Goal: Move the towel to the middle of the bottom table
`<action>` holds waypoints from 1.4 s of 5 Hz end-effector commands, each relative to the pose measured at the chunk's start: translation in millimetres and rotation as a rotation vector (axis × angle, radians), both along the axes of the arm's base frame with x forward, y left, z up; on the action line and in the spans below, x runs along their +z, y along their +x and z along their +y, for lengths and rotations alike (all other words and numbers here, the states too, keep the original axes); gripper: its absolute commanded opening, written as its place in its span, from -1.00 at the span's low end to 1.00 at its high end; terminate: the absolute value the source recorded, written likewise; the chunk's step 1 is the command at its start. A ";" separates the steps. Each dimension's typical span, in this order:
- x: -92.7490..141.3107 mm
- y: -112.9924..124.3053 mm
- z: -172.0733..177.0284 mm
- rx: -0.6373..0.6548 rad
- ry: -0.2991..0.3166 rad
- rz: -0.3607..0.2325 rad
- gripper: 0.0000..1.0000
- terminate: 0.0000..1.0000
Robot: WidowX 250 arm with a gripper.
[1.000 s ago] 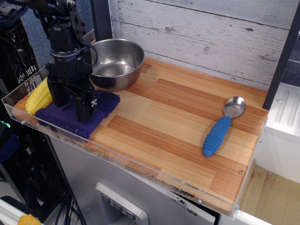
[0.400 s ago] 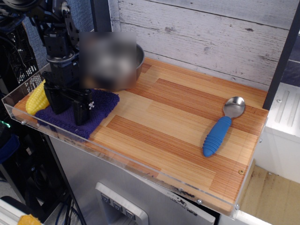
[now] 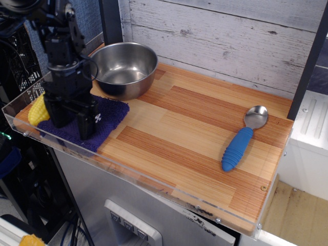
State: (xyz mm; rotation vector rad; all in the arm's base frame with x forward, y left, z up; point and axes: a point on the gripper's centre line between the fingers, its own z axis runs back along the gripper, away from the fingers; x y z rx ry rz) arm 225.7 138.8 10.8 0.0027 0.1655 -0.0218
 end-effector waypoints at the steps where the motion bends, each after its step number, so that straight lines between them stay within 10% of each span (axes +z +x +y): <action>1: 7.7 -21.2 -83.1 -0.207 0.001 -0.016 1.00 -1.00; 7: 12.6 2.5 -154.7 -0.284 0.031 -0.102 1.00 -1.00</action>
